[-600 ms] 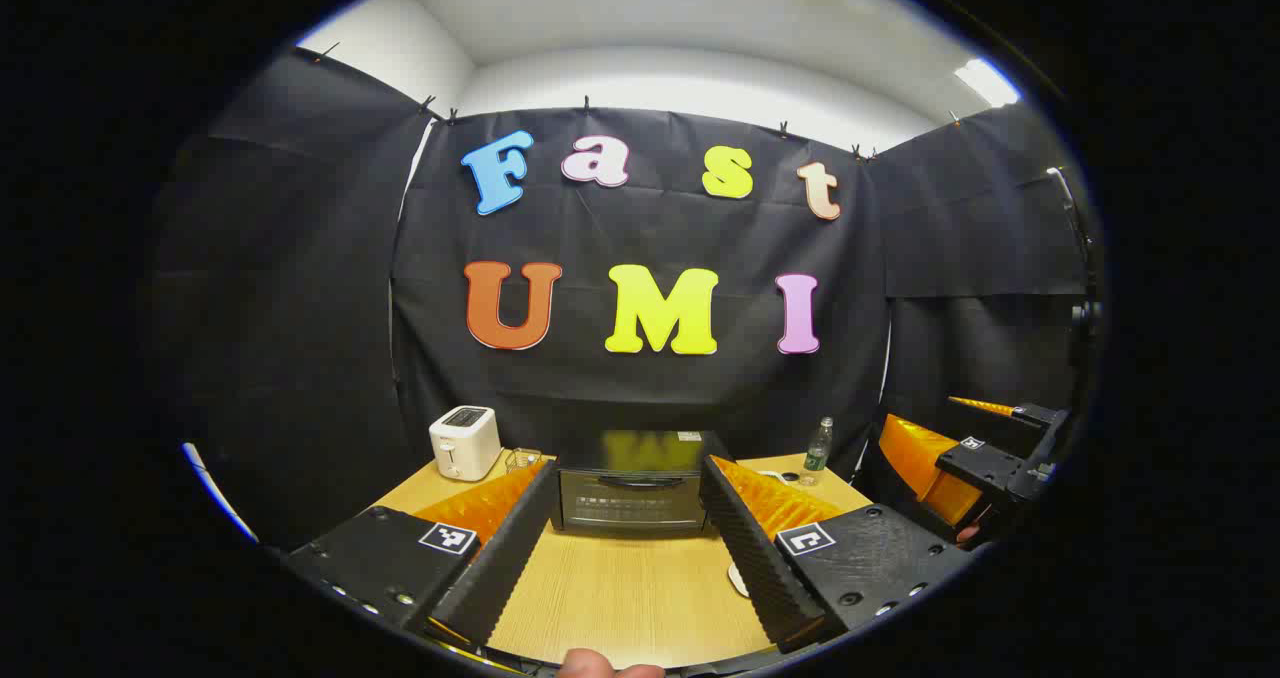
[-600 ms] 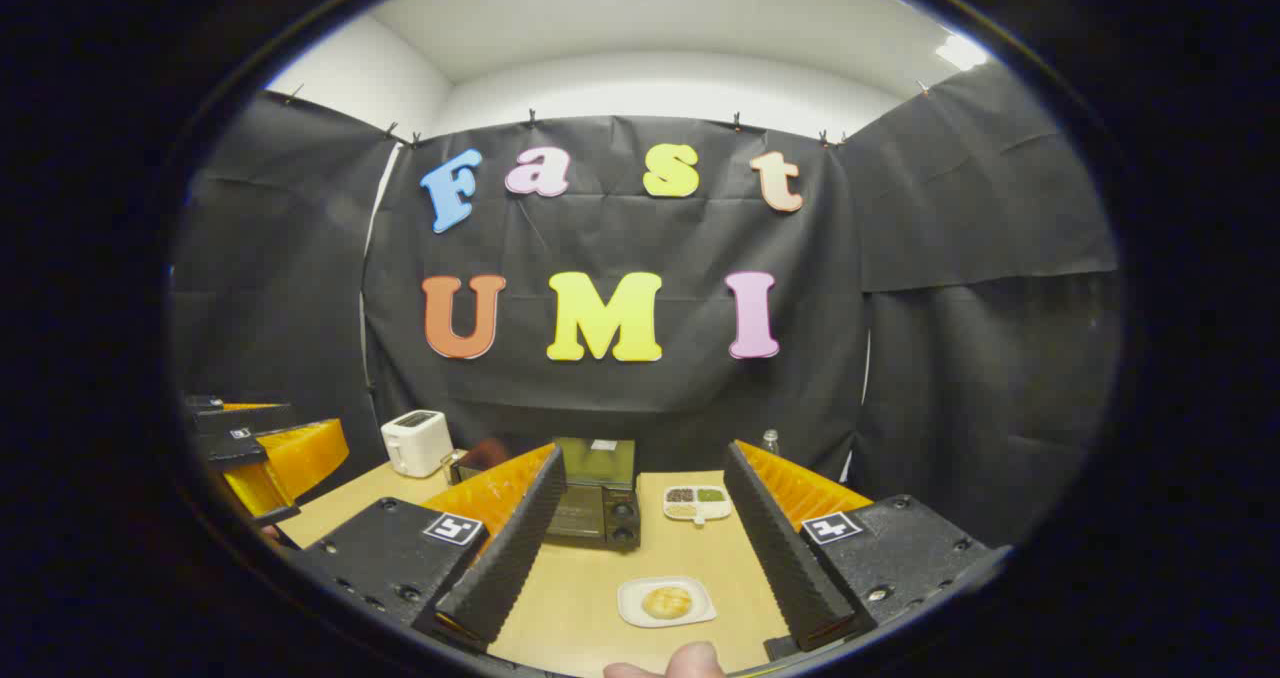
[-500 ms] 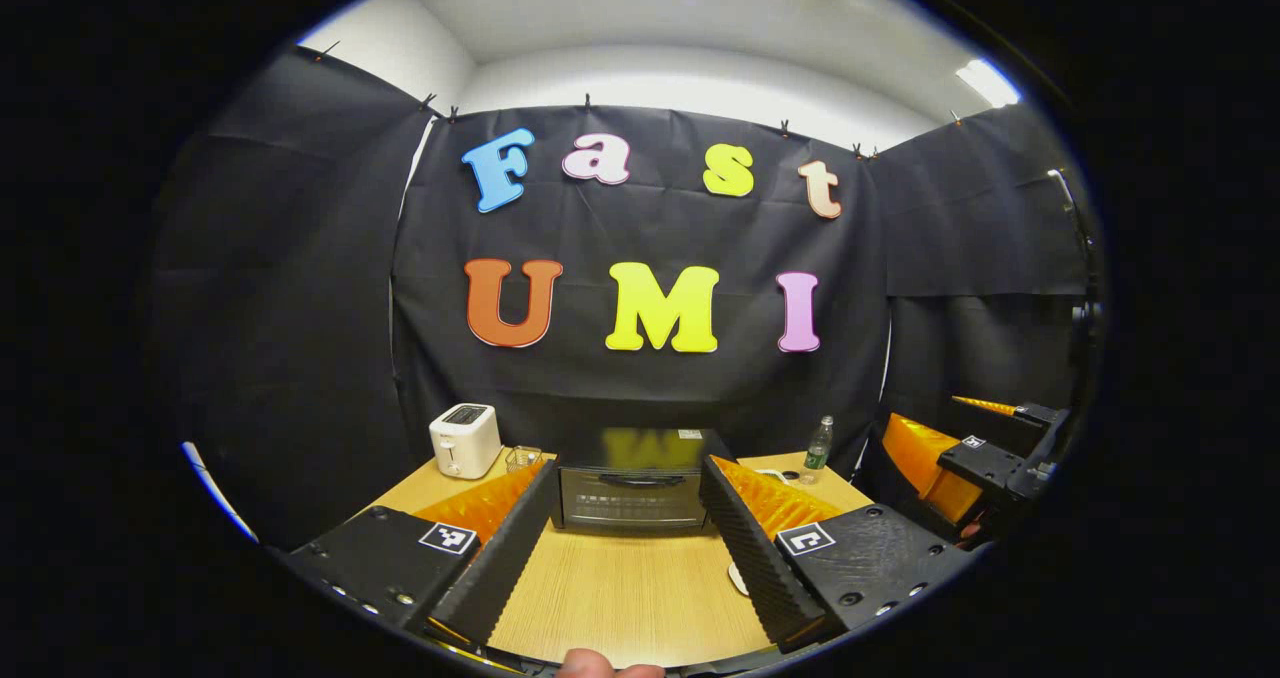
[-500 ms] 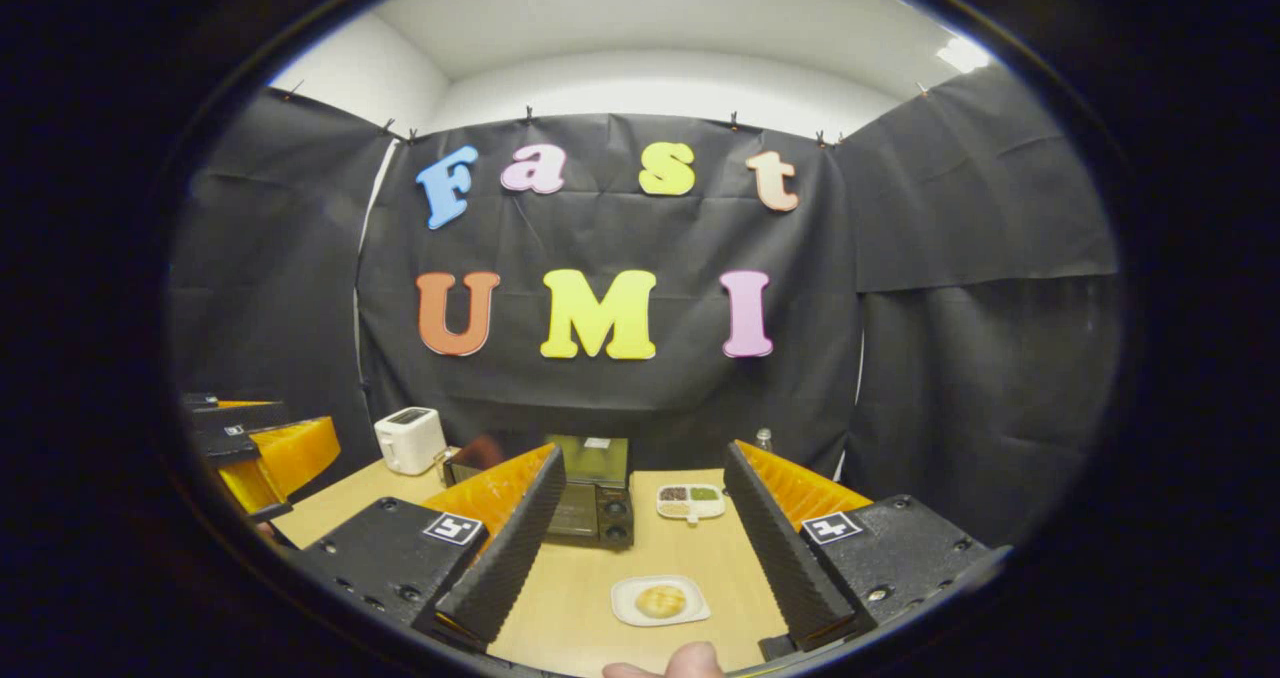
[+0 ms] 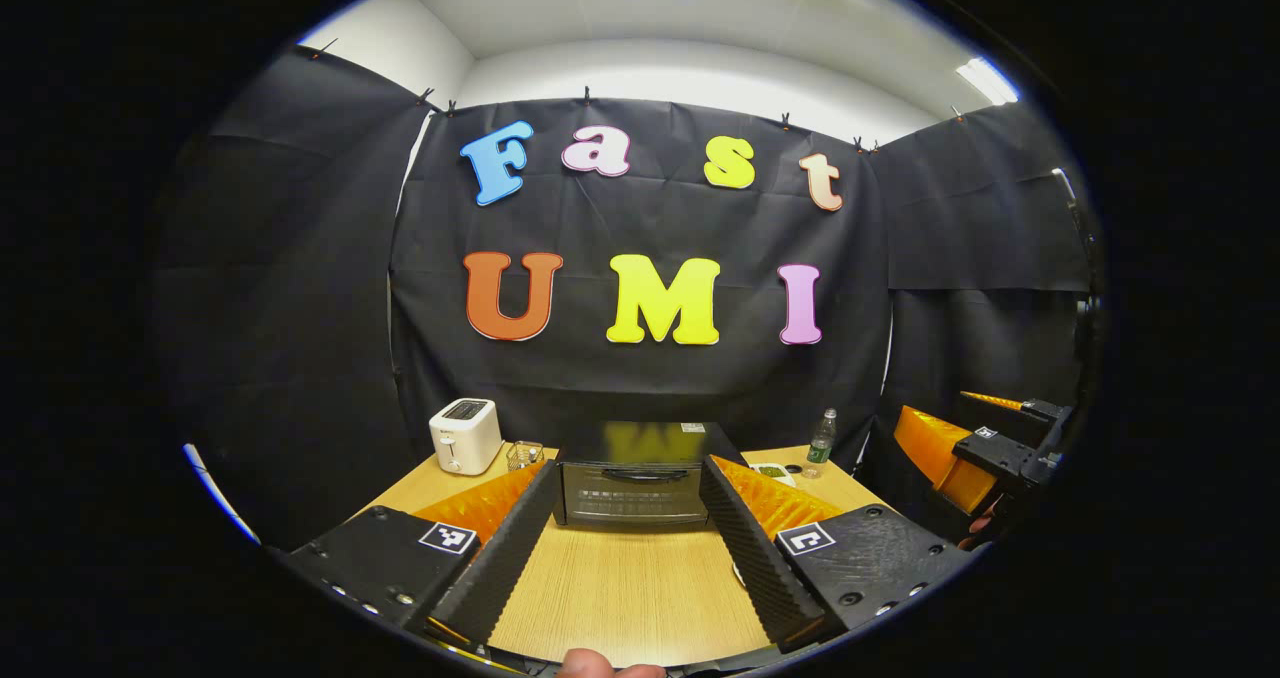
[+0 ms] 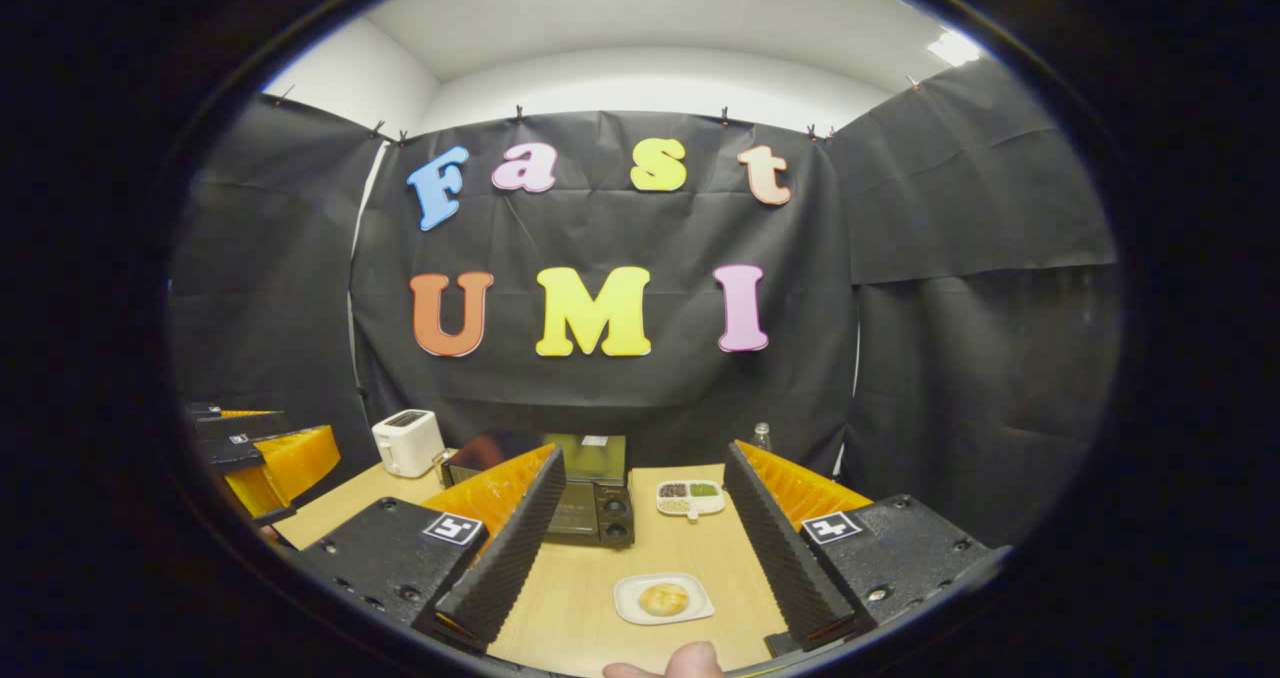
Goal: Open the electric oven with the left hand, put the food in, and close the electric oven.
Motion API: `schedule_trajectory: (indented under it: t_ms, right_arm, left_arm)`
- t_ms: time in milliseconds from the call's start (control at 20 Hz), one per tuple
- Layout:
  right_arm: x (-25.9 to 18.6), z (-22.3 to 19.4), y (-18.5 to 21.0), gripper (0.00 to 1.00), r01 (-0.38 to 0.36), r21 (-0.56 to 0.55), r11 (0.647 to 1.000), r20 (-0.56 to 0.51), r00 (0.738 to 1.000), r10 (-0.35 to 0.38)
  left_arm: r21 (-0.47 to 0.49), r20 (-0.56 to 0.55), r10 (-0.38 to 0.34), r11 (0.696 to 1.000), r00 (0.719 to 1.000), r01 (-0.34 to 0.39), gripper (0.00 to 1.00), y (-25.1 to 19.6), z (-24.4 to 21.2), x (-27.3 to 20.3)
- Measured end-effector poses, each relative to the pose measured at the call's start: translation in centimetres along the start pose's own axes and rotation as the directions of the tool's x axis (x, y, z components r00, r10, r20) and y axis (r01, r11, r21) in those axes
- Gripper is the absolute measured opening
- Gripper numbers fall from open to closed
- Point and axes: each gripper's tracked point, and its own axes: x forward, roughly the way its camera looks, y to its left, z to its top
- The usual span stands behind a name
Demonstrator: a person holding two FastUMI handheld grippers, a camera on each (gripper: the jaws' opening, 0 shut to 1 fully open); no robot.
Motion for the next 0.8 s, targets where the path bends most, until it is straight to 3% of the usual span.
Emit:
schedule_trajectory:
  t_ms: [50,100,150,800]
  right_arm:
    - [0.1,-0.1,-0.2,1.0,0.004,-0.001,1.0,0.0,1.0,-0.004]
    - [0.2,-0.1,-0.4,0.99,0.008,-0.001,1.0,0.0,1.0,-0.008]
    - [0.3,-0.3,-0.5,0.99,0.011,-0.003,1.0,-0.002,1.0,-0.011]
    - [0.0,-1.3,-3.1,1.0,0.055,0.011,0.998,-0.018,0.998,-0.055]
  left_arm:
    - [0.001,-0.001,-0.001,1.0,1.0,0.001,0.93,0.0,-0.1,0.2]
    - [0.001,-0.002,-0.003,1.0,1.0,0.003,0.83,0.0,-0.1,0.3]
    - [0.001,-0.002,-0.005,1.0,1.0,0.005,0.93,-0.1,-0.2,0.3]
    - [-0.013,-0.036,-0.054,0.998,0.998,0.053,0.93,-2.1,-1.7,1.4]
